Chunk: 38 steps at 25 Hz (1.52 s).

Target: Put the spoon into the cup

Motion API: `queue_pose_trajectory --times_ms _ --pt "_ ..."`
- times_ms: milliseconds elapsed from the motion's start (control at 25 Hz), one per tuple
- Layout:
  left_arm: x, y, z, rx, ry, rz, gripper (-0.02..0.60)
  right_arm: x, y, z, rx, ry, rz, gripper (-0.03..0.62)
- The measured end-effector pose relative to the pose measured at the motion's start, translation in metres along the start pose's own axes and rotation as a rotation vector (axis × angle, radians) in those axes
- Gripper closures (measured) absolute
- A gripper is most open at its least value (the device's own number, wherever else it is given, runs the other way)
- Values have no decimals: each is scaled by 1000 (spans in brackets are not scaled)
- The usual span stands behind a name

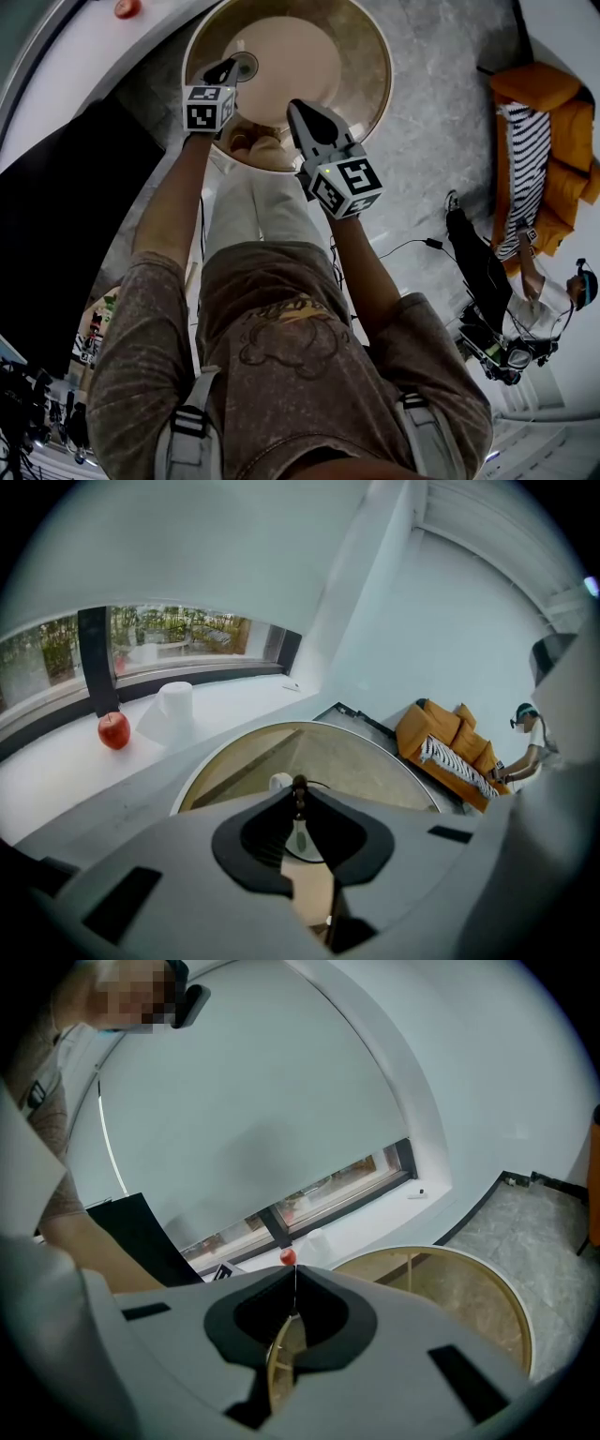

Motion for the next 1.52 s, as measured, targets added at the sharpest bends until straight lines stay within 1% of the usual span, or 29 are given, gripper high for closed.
queue_pose_trajectory --times_ms 160,240,320,520,720,920,1000,1240,1440,1480,1520 --pt "-4 2 -2 48 4 -51 529 0 5 0 9 -8 -4 576" --pt "-7 2 -2 46 -11 -69 526 -1 6 0 11 -12 -3 576" --pt "-7 2 -2 36 -29 -77 506 -2 6 1 13 -13 -3 576" --pt "-7 2 -1 33 -47 -75 452 -5 6 4 14 -5 -4 576" --pt "-5 4 -3 25 -59 -58 419 -9 8 5 14 -5 -6 576" --pt "-3 5 -2 35 -78 -56 351 -10 8 5 15 -14 -13 576" --pt "-2 6 -1 37 -86 -52 341 -10 9 5 17 -17 -15 576" --pt "0 4 8 6 -116 -61 337 -10 8 4 19 -16 -13 576" --pt "-6 -3 19 -13 -112 -59 339 -7 4 4 10 -16 -11 576" --pt "-8 -4 23 -16 -107 -61 344 -5 4 5 8 -15 -11 576" --pt "-9 -5 27 -17 -105 -64 371 -3 3 6 6 -15 -10 576"
Point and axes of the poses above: the fingertips, and each gripper's own axes: z backward along the fingers, x to its left, y out of its underside, the point moved 8 cm from there along z, backward along the fingers, and after that the axes turned 1 degree about -x, right-handed, at the moved point
